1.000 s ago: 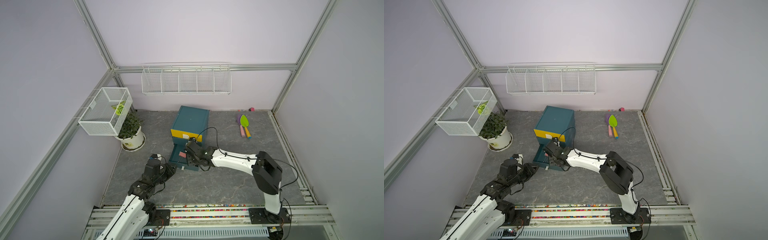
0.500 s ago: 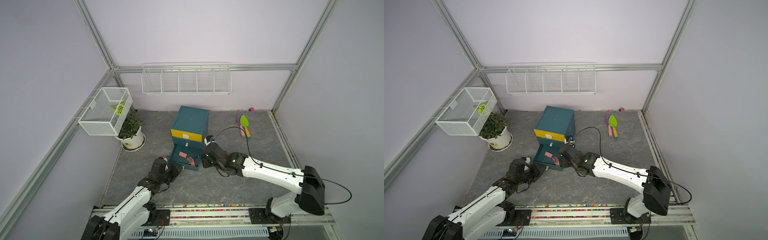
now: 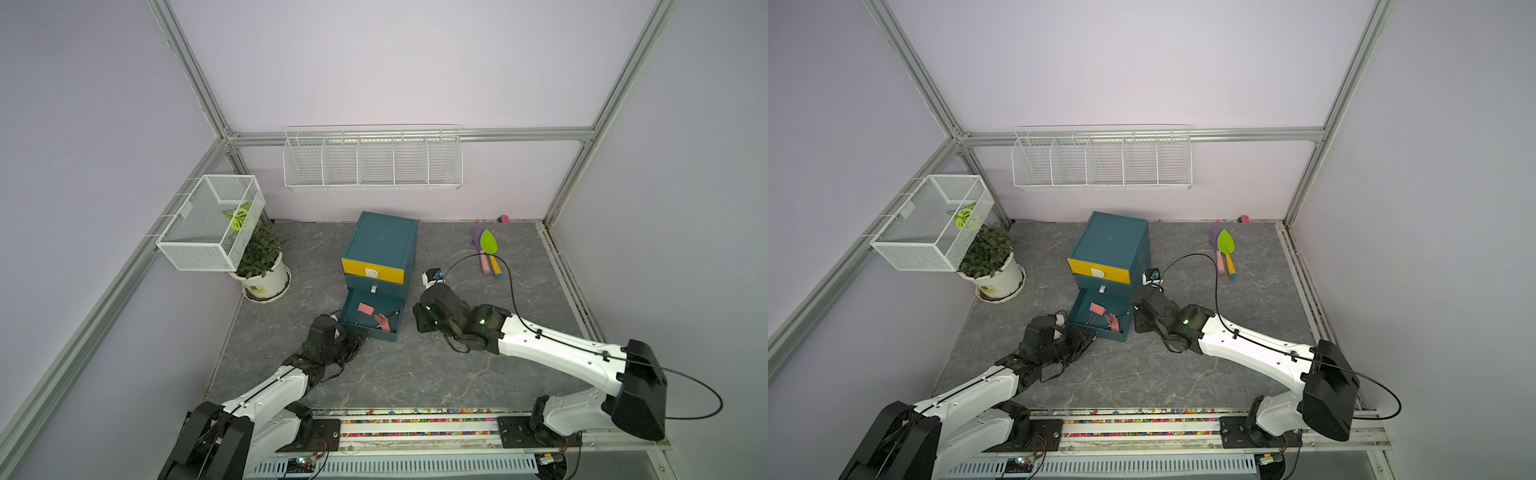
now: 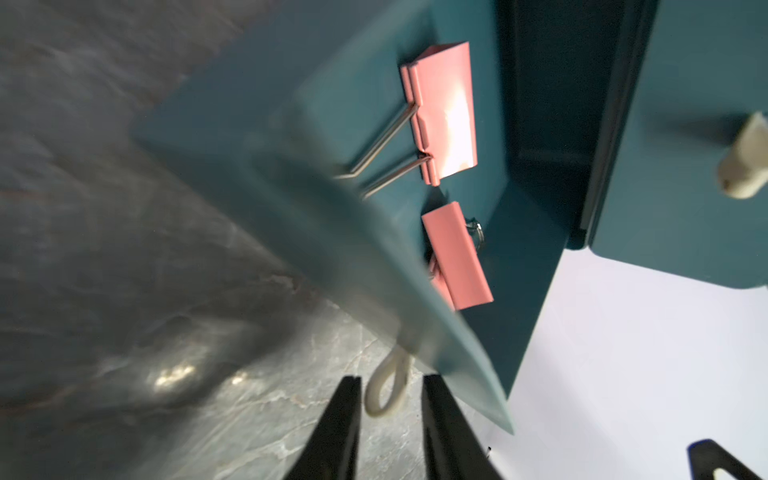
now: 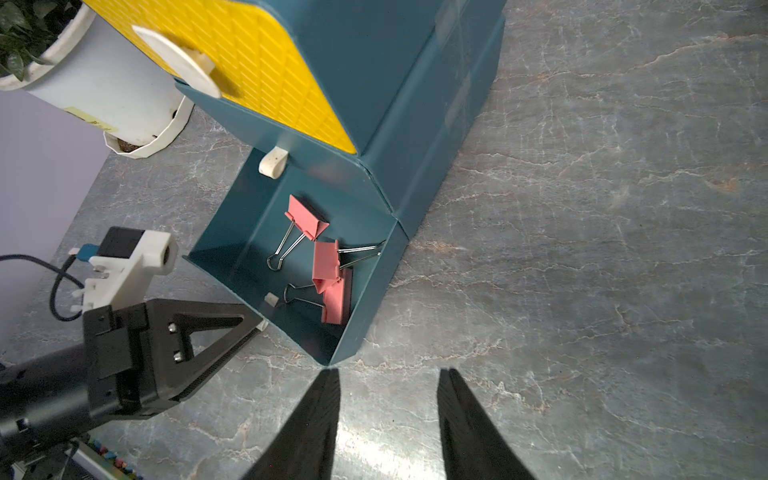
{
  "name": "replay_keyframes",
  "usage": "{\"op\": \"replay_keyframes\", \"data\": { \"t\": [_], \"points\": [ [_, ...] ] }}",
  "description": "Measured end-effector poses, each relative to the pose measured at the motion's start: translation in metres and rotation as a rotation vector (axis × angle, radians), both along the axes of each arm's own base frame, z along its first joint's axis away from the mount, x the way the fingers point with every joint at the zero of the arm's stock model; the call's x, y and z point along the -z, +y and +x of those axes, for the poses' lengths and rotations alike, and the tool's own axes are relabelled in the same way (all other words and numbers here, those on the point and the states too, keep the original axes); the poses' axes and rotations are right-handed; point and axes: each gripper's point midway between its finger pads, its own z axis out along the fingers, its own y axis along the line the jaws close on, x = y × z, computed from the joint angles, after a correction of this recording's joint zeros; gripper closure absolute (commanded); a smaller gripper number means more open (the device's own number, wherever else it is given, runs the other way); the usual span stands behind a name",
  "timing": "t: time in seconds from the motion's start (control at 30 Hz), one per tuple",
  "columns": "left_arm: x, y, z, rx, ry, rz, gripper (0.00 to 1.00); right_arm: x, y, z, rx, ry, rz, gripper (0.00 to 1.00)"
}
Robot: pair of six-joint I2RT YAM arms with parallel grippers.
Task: Put the binder clips in the drawer according to color
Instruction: Close the drawer in the storage box.
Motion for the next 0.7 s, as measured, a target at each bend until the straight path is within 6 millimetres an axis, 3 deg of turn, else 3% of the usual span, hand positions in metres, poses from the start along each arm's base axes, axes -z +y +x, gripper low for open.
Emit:
{"op": "replay_keyframes", "data": {
  "t": [0.2,0.5,0.7],
  "points": [
    [0.0,0.001,0.004,-0.021,-0.005,-0.004,1.0,0.002,-0.003,-0.002,0.002,0.004,-0.004,0.55],
    [0.0,-0.003,0.016,-0.025,0.004,0.014,1.0,-0.006,-0.017,-0.006,0.017,-0.011,0.008,0.55],
    [-0.018,-0.009,0.04,-0.041,-0.036,0.019,1.0,-0.007,-0.028,-0.008,0.029,-0.012,0.007,0.55]
  ]
}}
